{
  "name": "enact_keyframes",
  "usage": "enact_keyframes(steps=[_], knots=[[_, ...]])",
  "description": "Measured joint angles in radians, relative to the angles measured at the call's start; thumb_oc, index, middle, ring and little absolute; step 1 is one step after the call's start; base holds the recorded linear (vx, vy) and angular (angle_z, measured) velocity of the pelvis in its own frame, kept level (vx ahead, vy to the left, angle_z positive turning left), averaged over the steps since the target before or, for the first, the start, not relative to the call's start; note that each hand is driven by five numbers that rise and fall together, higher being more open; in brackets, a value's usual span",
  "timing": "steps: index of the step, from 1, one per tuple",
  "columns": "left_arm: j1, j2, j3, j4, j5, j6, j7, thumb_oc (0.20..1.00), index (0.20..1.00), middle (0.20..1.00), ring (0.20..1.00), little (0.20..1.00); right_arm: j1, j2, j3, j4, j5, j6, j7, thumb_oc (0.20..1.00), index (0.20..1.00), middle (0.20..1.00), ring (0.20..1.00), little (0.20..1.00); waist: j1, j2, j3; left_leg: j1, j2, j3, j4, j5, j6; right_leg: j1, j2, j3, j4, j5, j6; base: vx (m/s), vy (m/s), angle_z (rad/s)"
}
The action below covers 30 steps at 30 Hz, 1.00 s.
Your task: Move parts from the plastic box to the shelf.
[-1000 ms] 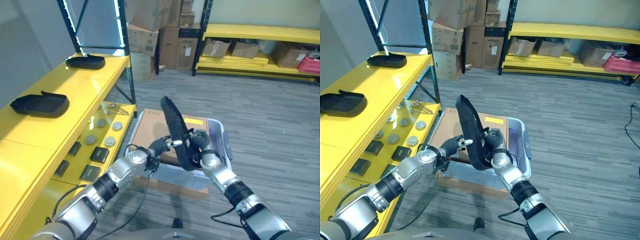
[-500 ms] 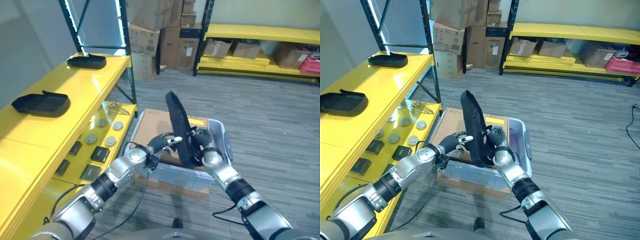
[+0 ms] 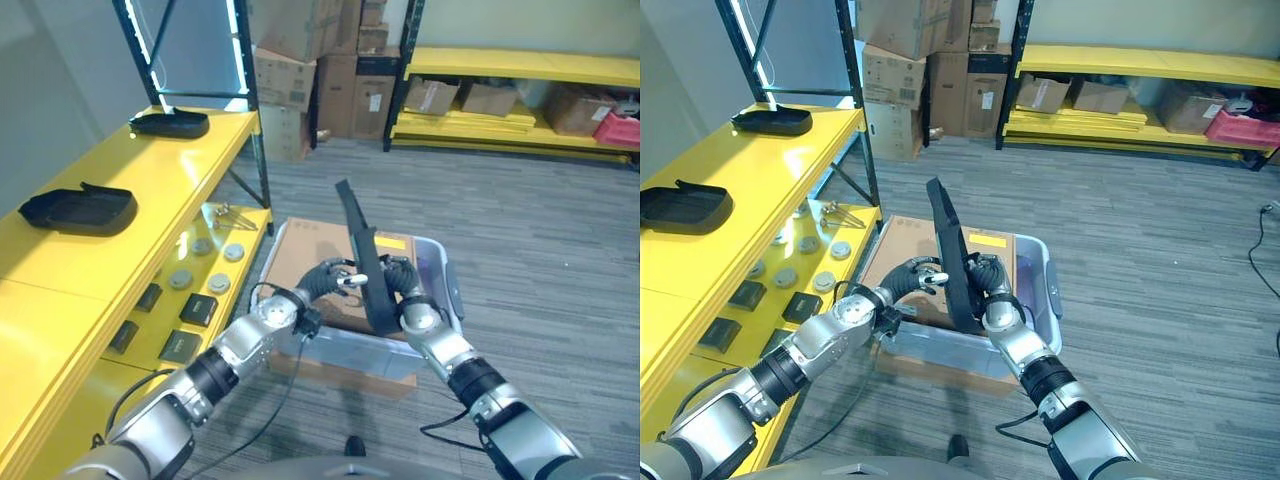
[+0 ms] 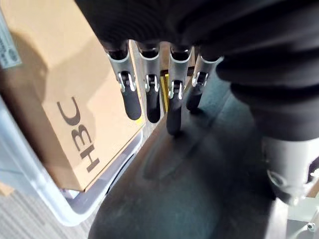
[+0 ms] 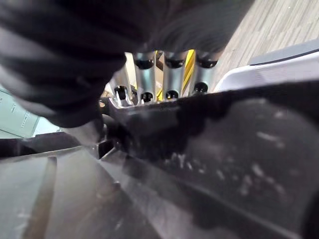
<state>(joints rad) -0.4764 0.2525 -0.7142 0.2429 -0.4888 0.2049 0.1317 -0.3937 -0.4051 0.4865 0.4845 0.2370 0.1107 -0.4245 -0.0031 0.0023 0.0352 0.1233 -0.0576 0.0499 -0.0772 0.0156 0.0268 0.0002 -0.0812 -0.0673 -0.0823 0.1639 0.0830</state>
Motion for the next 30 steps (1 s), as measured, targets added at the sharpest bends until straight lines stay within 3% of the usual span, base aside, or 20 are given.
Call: enact_keyframes(steps=[2,7,17,22,30], knots=[[-0.001,0.022,0.044,-0.031,0.064,-0.021,0.018,1.000,1.000,1.000,1.000,1.000,0.000,-0.001,0.000,-0.002,0.000,0.000,0.002,0.200,0.200,0.200,0.200,0.200,0.002,0.000,0.000,-0.001,0.000,-0.003,0.000,0.000,0.000,0.000,0.000,-0.001,0.000,0.000,0.000,0.00,0.000,0.00],[-0.020,0.055,0.154,-0.096,0.077,-0.038,0.020,1.000,1.000,1.000,1.000,1.000,-0.003,-0.031,-0.004,-0.041,-0.001,0.003,0.000,0.200,0.200,0.200,0.200,0.200,0.022,0.001,0.001,0.000,0.000,-0.020,0.000,0.001,0.001,0.006,-0.002,-0.009,0.000,-0.001,0.001,0.00,0.020,0.08],[-0.022,0.062,0.167,-0.096,0.035,-0.026,0.003,1.000,1.000,1.000,1.000,1.000,-0.025,-0.058,-0.105,-0.031,0.004,0.000,-0.043,0.200,0.200,0.200,0.200,0.200,0.048,0.004,0.005,0.000,0.000,-0.025,0.000,0.004,0.001,0.009,-0.003,-0.028,-0.002,0.000,-0.002,0.00,0.003,0.04],[-0.022,0.039,0.161,-0.092,0.016,0.012,-0.006,1.000,1.000,1.000,1.000,1.000,-0.048,-0.068,-0.148,0.017,0.014,-0.022,-0.046,0.200,0.200,0.200,0.200,0.200,0.041,0.003,0.014,0.001,0.001,-0.025,-0.001,0.004,0.001,0.009,-0.002,-0.028,-0.005,-0.004,0.004,0.00,0.000,0.00],[-0.022,-0.040,0.100,0.037,-0.165,0.103,-0.014,1.000,1.000,1.000,1.000,1.000,-0.062,-0.062,-0.131,0.039,0.013,-0.027,-0.040,0.200,0.200,0.200,0.200,0.200,0.025,0.002,0.017,0.001,0.002,-0.022,0.000,0.004,0.001,0.008,-0.002,-0.026,-0.004,-0.004,0.004,0.00,0.000,0.00]])
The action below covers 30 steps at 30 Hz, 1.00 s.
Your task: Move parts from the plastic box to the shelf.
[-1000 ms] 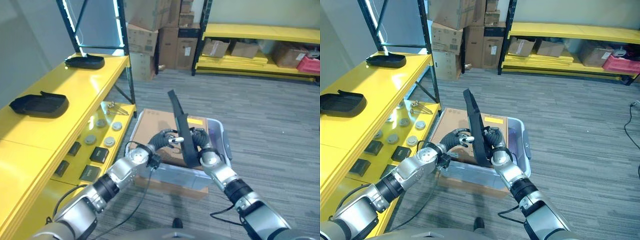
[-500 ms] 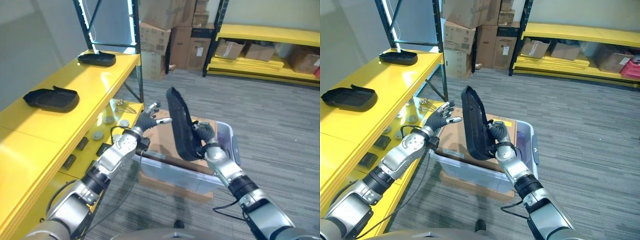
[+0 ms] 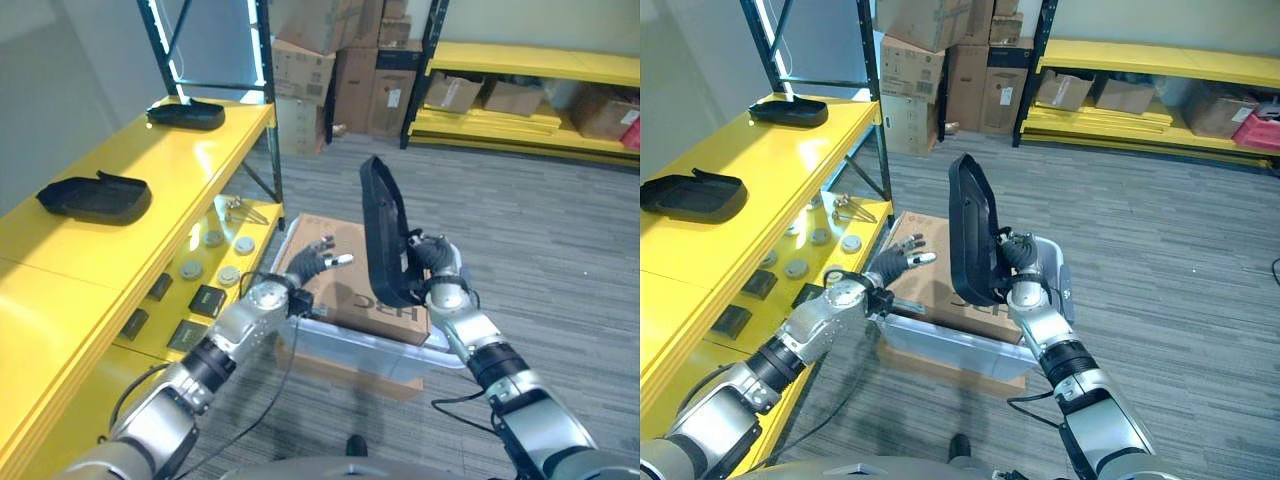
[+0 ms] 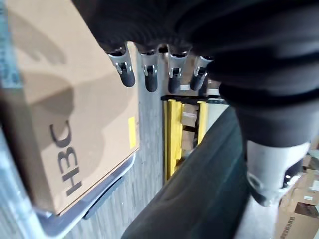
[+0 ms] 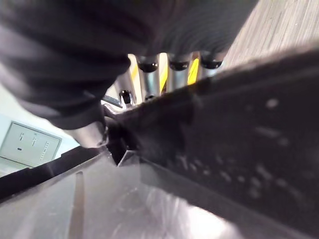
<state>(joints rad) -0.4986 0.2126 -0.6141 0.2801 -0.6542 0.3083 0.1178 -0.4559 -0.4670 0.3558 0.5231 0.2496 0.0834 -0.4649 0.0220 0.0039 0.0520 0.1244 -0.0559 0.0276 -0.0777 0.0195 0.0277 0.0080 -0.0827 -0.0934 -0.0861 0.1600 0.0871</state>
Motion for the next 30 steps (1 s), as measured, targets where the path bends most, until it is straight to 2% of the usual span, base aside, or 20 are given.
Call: enact_keyframes(steps=[2,6,12,15,17,19,23,30], knots=[[0.000,-0.030,-0.040,0.022,-0.064,0.015,-0.017,1.000,1.000,1.000,1.000,1.000,-0.041,0.029,0.042,0.043,-0.003,-0.001,0.008,0.200,0.200,0.200,0.200,0.200,-0.011,-0.001,0.001,0.000,0.000,0.001,0.000,0.000,0.000,0.000,0.000,0.000,0.000,0.000,0.000,0.00,0.000,0.00],[0.000,-0.057,-0.057,0.022,-0.072,0.012,-0.024,1.000,1.000,1.000,1.000,1.000,-0.041,0.035,0.084,0.043,-0.014,-0.001,0.032,0.200,0.200,0.200,0.200,0.200,-0.011,-0.001,0.001,0.000,0.000,0.001,0.000,0.000,0.000,0.000,0.000,0.001,0.003,0.000,0.000,0.00,0.000,0.00],[0.000,-0.040,-0.052,0.022,-0.075,-0.007,-0.013,1.000,1.000,1.000,1.000,1.000,-0.041,0.037,0.113,0.042,-0.024,0.008,0.051,0.200,0.200,0.200,0.200,0.200,-0.006,-0.001,0.000,0.000,0.000,0.001,0.000,0.000,0.000,0.000,0.000,0.001,0.003,0.000,0.000,0.00,0.000,0.00],[0.000,-0.024,-0.023,0.022,-0.069,-0.019,0.004,1.000,1.000,1.000,1.000,1.000,-0.041,0.036,0.113,0.042,-0.058,0.012,0.078,0.200,0.200,0.200,0.200,0.200,-0.002,-0.001,0.000,0.000,0.000,0.001,0.000,0.000,0.000,0.000,0.000,0.001,0.003,0.001,-0.001,0.00,0.000,0.00],[-0.002,-0.014,0.046,0.023,-0.047,-0.037,0.009,1.000,1.000,1.000,1.000,1.000,-0.041,0.033,0.113,0.027,-0.059,0.037,0.093,0.200,0.200,0.200,0.200,0.200,0.000,-0.001,0.000,0.001,0.001,0.001,0.000,0.000,0.000,0.001,0.001,0.001,0.003,0.001,-0.001,0.00,0.000,0.00],[-0.007,0.007,0.073,0.023,-0.027,-0.048,0.010,1.000,1.000,1.000,1.000,1.000,-0.041,0.032,0.113,0.019,-0.060,0.052,0.095,0.200,0.200,0.200,0.200,0.200,0.004,-0.001,0.000,0.002,0.001,0.001,0.000,0.000,-0.001,0.002,0.001,0.001,0.003,0.001,-0.001,0.00,0.000,0.00],[-0.017,0.041,0.095,0.023,-0.011,-0.052,0.008,1.000,1.000,1.000,1.000,1.000,-0.041,0.031,0.113,0.019,-0.060,0.070,0.095,0.200,0.200,0.200,0.200,0.200,0.017,-0.001,0.000,0.004,0.000,-0.001,0.000,0.000,-0.001,0.006,0.000,0.000,0.003,0.004,-0.005,0.00,0.000,0.00],[-0.017,0.042,0.104,0.023,-0.018,-0.044,-0.032,1.000,1.000,1.000,1.000,1.000,-0.041,0.029,0.113,0.028,-0.060,0.072,0.091,0.200,0.200,0.200,0.200,0.200,0.025,-0.001,0.000,0.006,0.000,-0.002,0.000,0.001,-0.001,0.007,0.000,-0.002,0.003,0.004,-0.005,0.00,0.000,0.00]])
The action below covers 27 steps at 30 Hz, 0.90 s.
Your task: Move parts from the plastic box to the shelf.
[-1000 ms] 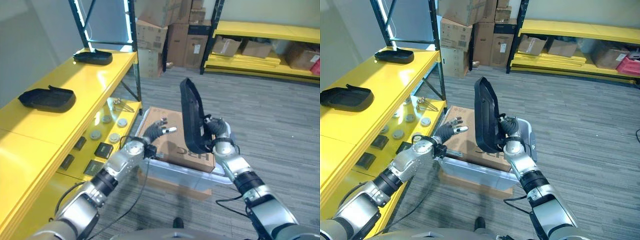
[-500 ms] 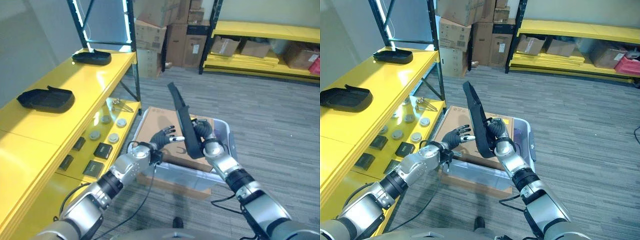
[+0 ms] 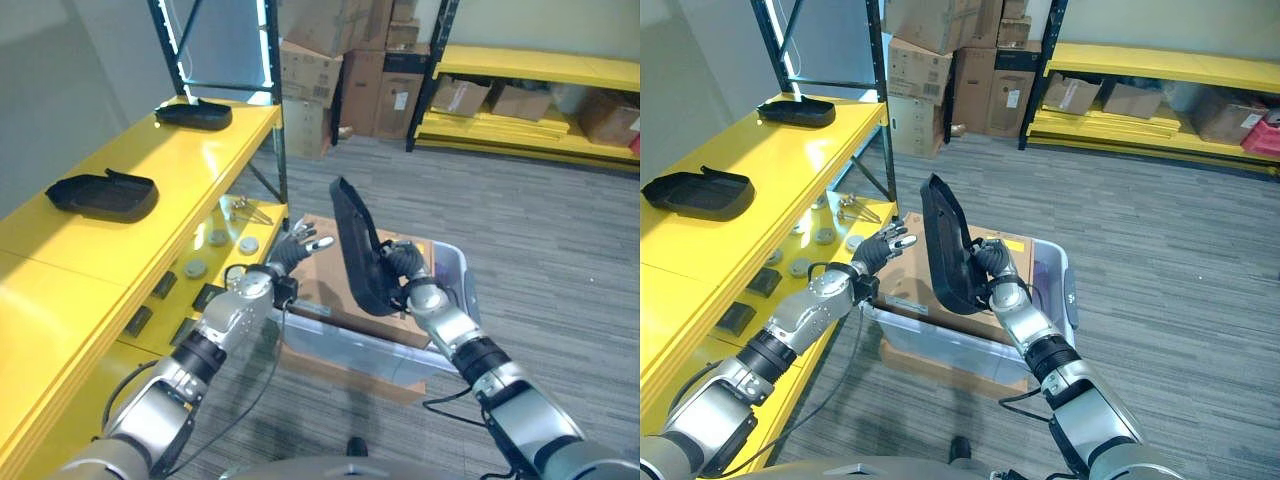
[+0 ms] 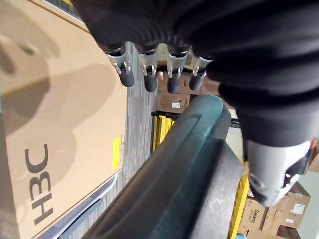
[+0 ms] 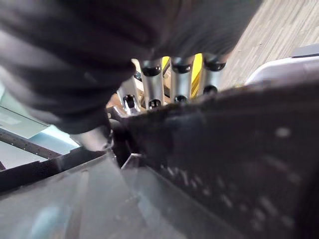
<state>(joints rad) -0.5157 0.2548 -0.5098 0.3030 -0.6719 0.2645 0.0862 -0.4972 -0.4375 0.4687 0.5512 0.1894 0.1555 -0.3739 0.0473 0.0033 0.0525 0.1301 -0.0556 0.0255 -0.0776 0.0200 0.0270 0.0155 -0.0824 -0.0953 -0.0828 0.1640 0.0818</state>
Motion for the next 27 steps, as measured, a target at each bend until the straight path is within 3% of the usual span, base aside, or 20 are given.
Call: enact_keyframes(steps=[6,13,22,27], knots=[[0.000,-0.019,-0.085,0.002,-0.001,0.071,-0.038,1.000,1.000,1.000,1.000,1.000,0.000,0.000,0.000,0.017,-0.001,-0.002,-0.005,0.200,0.200,0.200,0.200,0.200,0.001,-0.001,0.001,0.002,0.000,-0.001,0.000,0.000,0.000,0.002,0.000,0.000,0.000,-0.002,0.002,0.00,0.000,0.00],[0.000,-0.040,-0.133,0.022,-0.004,0.099,-0.058,1.000,1.000,1.000,1.000,1.000,0.000,-0.001,0.011,0.017,-0.002,-0.003,-0.006,0.200,0.200,0.200,0.200,0.200,-0.017,-0.001,0.001,0.002,0.000,0.001,0.000,0.000,0.000,0.002,0.000,0.001,0.000,-0.004,0.005,0.00,0.000,0.00],[0.000,-0.061,-0.145,0.023,-0.051,0.086,-0.068,1.000,1.000,1.000,1.000,1.000,0.000,0.000,0.041,0.016,-0.031,-0.002,-0.005,0.200,0.200,0.200,0.200,0.200,-0.021,-0.002,0.001,0.004,0.000,0.002,0.000,0.000,0.000,0.002,0.000,0.002,0.000,-0.004,0.005,0.00,-0.002,0.00],[0.005,-0.050,-0.133,0.022,-0.043,0.020,-0.064,1.000,1.000,1.000,1.000,1.000,0.007,0.004,0.032,0.008,-0.026,0.002,-0.018,0.200,0.200,0.200,0.200,0.200,-0.025,-0.001,0.001,0.009,0.000,0.002,0.000,-0.006,-0.007,0.007,0.001,0.004,0.000,-0.007,0.006,0.09,-0.011,-0.01]])
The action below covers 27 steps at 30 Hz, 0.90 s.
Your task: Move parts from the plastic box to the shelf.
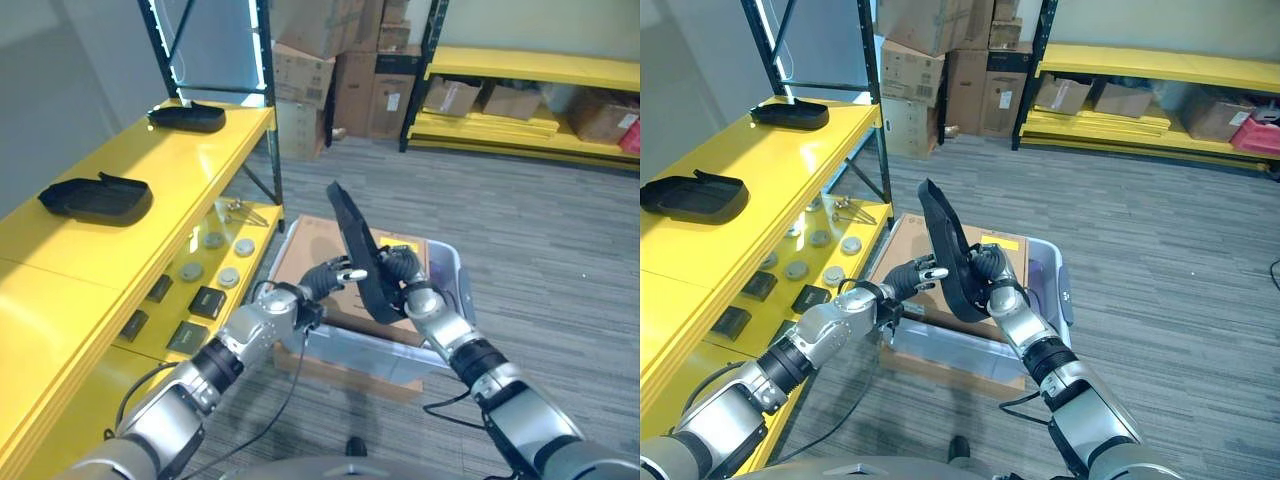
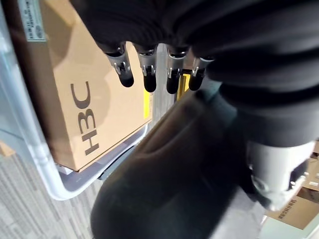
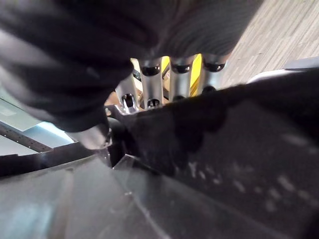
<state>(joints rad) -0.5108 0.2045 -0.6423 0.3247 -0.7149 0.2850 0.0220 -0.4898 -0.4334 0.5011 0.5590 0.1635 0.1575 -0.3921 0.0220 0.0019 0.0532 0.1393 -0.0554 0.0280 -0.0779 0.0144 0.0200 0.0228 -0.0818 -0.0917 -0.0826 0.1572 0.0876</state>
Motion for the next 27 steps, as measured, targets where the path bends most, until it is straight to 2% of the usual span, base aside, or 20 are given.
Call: enact_keyframes(steps=[4,8,11,16,18,20,24,27], knots=[[0.022,0.050,0.069,-0.043,0.001,-0.058,-0.006,1.000,1.000,1.000,1.000,1.000,0.057,-0.015,-0.057,-0.044,0.007,0.015,-0.017,0.200,0.200,0.200,0.200,0.200,-0.003,0.000,0.000,0.000,0.002,-0.001,-0.005,-0.004,-0.003,0.000,0.001,0.001,0.000,-0.006,-0.001,0.11,-0.027,0.00],[0.092,0.134,0.163,-0.271,-0.034,-0.059,-0.008,1.000,1.000,1.000,1.000,1.000,0.165,-0.088,-0.120,-0.066,0.006,0.027,-0.034,0.200,0.200,0.200,0.200,0.200,0.014,0.002,0.014,-0.015,0.003,-0.009,-0.004,-0.003,0.006,-0.003,0.001,-0.005,0.000,-0.012,-0.002,0.03,-0.041,0.05],[0.096,0.131,0.167,-0.235,-0.043,-0.060,-0.012,1.000,1.000,1.000,1.000,1.000,0.148,-0.134,-0.127,-0.041,0.006,0.026,-0.037,0.200,0.200,0.200,0.200,0.200,0.024,0.004,0.042,-0.054,0.000,-0.022,0.010,0.005,0.006,-0.034,-0.002,-0.009,0.000,-0.002,-0.009,-0.17,-0.047,0.10],[0.079,0.141,0.159,-0.186,-0.043,-0.092,-0.020,1.000,1.000,1.000,1.000,1.000,-0.018,-0.174,-0.150,0.096,0.010,-0.006,-0.078,0.200,0.200,0.200,0.200,0.200,0.044,0.020,0.151,-0.217,-0.005,-0.050,0.096,0.014,-0.003,-0.149,-0.004,-0.037,0.001,0.043,-0.030,-0.17,-0.052,0.20],[0.092,0.154,0.160,-0.179,-0.047,-0.097,-0.036,1.000,1.000,1.000,1.000,1.000,-0.029,-0.185,-0.170,0.098,0.031,-0.009,-0.097,0.200,0.200,0.200,0.200,0.200,0.067,0.037,0.185,-0.219,0.004,-0.060,0.095,0.018,-0.011,-0.146,0.002,-0.056,0.001,0.043,-0.034,-0.01,-0.057,0.17],[0.093,0.166,0.170,-0.197,-0.050,-0.113,-0.052,1.000,1.000,1.000,1.000,1.000,-0.034,-0.185,-0.172,0.114,0.033,-0.030,-0.109,0.200,0.200,0.200,0.200,0.200,0.078,0.040,0.208,-0.208,0.008,-0.065,0.095,0.018,-0.015,-0.134,0.005,-0.061,0.001,0.041,-0.036,0.01,-0.032,0.10],[0.100,0.171,0.171,-0.198,-0.069,-0.133,-0.078,1.000,1.000,1.000,1.000,1.000,-0.032,-0.185,-0.181,0.172,0.041,-0.045,-0.119,0.200,0.200,0.200,0.200,0.200,0.083,0.036,0.222,-0.202,0.008,-0.083,0.093,0.019,-0.020,-0.122,0.003,-0.081,0.001,0.031,-0.029,-0.01,-0.013,0.12],[0.103,0.170,0.155,-0.197,-0.073,-0.144,-0.102,1.000,1.000,1.000,1.000,1.000,-0.038,-0.186,-0.199,0.230,0.046,-0.046,-0.125,0.200,0.200,0.200,0.200,0.200,0.092,0.024,0.265,-0.209,0.003,-0.088,0.098,0.023,-0.018,-0.122,-0.002,-0.085,0.001,0.030,-0.028,-0.04,0.008,0.07]])
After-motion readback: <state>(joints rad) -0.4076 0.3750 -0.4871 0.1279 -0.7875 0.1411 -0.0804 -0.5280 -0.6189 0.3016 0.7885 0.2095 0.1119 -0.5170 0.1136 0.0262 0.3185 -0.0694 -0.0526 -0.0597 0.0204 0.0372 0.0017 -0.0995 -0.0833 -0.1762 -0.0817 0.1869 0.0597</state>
